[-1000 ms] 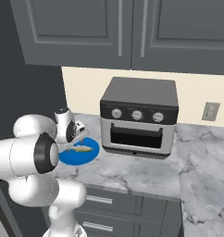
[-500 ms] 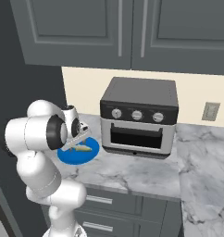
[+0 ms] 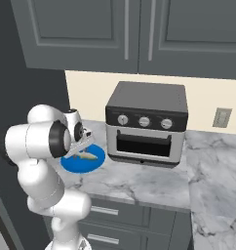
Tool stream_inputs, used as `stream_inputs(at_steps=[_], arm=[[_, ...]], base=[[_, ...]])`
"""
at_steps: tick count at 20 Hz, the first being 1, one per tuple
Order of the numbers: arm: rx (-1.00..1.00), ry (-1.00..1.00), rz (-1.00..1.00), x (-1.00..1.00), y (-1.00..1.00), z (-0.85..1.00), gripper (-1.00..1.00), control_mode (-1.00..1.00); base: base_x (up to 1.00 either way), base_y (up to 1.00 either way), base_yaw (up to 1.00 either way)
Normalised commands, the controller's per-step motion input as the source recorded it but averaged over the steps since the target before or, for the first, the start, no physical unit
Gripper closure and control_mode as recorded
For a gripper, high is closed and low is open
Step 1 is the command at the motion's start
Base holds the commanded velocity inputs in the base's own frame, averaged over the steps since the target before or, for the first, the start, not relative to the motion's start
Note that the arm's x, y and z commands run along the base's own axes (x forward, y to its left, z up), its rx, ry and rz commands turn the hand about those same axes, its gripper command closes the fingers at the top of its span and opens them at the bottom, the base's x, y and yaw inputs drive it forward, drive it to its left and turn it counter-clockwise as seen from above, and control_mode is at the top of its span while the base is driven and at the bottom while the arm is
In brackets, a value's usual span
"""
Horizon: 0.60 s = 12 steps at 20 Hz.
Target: Place the fish on the rack of the oven, and slide the rack back inside. Close the oven door.
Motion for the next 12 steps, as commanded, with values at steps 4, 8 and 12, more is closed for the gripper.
stream_inputs(at_steps=[4,8,12], arm=[[0.00,-0.11,0.00,-0.51,0.00,0.06,1.00,-1.00],[0.00,-0.04,-0.01,-0.52,0.00,0.53,1.00,-1.00],[0.00,0.00,0.00,-0.40,0.00,0.96,1.00,-1.00]], base=[[0.00,0.00,0.00],[0.00,0.00,0.00],[0.00,0.00,0.00]])
